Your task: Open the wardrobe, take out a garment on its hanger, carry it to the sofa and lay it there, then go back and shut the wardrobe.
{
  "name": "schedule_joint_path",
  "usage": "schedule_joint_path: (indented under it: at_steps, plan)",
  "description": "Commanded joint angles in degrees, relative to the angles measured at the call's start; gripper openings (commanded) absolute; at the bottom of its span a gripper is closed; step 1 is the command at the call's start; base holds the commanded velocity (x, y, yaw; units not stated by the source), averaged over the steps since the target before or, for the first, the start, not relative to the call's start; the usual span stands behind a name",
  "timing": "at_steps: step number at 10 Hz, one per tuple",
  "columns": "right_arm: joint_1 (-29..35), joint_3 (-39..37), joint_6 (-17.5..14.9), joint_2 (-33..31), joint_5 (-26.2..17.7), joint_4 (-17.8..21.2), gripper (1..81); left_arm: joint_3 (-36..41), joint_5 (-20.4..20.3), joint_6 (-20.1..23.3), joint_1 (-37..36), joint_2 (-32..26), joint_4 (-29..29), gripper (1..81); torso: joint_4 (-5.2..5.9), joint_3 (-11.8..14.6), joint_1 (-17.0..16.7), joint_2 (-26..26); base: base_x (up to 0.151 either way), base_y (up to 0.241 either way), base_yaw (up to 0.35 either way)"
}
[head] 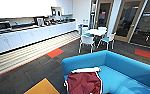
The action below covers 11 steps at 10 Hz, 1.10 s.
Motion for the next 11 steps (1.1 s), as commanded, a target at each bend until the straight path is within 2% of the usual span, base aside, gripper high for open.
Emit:
schedule_joint_path:
  at_steps: [1, 11]
  plan:
    - [1.14, -0.10, -0.22, 0.57, -3.30, -0.47, 81.1, -0.10, 2.19, 0.36, -1.73, -0.65, 0.45, 81.1, 0.00, 0.00, 0.00, 0.00, 0.000, 0.000, 0.291]
    - [0.88, -0.37, -0.13, 0.66, -3.30, -0.38, 81.1, -0.10, 2.19, 0.36, -1.64, -0.39, 0.45, 81.1, 0.00, 0.00, 0.00, 0.00, 0.000, 0.000, 0.292]
